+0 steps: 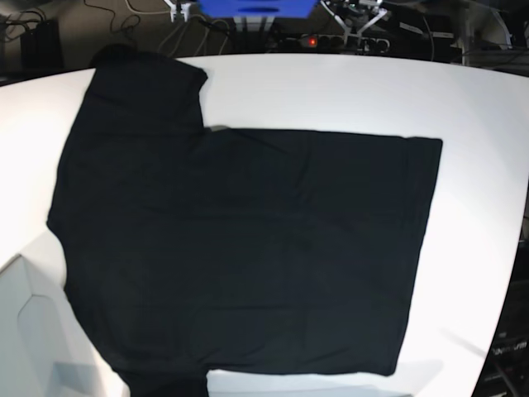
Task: Fold the T-shirt properly
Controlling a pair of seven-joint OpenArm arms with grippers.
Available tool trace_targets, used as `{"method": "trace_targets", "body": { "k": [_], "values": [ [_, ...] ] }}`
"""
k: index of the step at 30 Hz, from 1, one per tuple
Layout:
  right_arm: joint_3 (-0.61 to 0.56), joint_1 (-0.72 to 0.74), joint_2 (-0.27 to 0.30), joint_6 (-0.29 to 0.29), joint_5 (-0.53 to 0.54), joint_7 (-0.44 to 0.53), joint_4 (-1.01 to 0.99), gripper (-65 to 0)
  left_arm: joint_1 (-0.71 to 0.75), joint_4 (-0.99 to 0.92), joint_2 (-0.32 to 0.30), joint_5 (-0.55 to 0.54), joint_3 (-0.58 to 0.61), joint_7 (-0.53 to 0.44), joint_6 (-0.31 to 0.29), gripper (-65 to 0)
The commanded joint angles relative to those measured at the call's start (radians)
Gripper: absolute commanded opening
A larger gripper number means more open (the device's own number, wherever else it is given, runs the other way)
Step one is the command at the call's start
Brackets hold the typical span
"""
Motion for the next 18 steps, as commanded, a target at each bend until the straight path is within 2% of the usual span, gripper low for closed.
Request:
{"method": "trace_targets", "body": {
  "k": [1, 7, 14, 18],
  "values": [
    [0.0, -0.052, -0.003, 0.009, 0.001, -0.002, 0.047, -65.0, 0.051, 0.042, -0.019, -0.001, -0.003, 0.002, 0.002, -65.0],
    [-0.003, -0.285, 0.001, 0.009, 0.001, -0.002, 0.39, -65.0, 0.256, 0.344, -0.084, -0.008, -0.003, 0.002, 0.002, -65.0],
    [0.003, -0.498, 0.003, 0.009, 0.001, -0.002, 0.732, -65.0, 0.467, 0.694, -0.19, -0.238, 0.003, 0.002, 0.002, -65.0],
    [0.001, -0.63, 0.035, 0.009, 0.001, -0.004, 0.945, -65.0, 0.561, 0.847, -0.246, -0.298, 0.0, 0.002, 0.006, -65.0]
  ]
}}
